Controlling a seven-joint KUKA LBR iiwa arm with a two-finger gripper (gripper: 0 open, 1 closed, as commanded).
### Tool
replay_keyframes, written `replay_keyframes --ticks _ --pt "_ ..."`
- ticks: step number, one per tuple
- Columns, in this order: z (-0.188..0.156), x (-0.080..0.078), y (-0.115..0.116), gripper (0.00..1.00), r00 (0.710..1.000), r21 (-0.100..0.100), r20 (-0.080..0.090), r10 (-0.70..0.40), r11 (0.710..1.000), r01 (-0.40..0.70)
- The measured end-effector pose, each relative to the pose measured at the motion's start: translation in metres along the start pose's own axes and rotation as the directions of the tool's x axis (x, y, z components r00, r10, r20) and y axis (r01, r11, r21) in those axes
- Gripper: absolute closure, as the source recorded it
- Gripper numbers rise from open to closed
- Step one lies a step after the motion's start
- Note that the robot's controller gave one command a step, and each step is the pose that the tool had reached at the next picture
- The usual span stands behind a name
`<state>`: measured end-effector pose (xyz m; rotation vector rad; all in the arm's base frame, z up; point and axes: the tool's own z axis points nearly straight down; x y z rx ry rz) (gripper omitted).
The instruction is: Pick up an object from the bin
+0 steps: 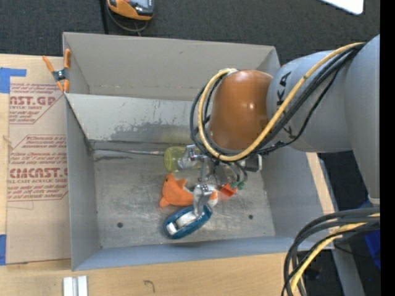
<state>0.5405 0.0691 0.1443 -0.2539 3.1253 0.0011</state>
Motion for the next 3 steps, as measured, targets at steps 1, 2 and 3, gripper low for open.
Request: replay_keyframes --ticks 1,2,3 --pt "0.047 -0.012 -0.006 1.00 0.945 -0.009 -0.017 -0.327 0.945 0.327" --pt "0.047 -0.012 -0.006 1.00 0.945 -0.009 -0.017 -0.327 0.945 0.327" --pt "-0.125 0.013 0.001 1.00 0.923 0.002 0.004 -0.384 0.923 0.384"
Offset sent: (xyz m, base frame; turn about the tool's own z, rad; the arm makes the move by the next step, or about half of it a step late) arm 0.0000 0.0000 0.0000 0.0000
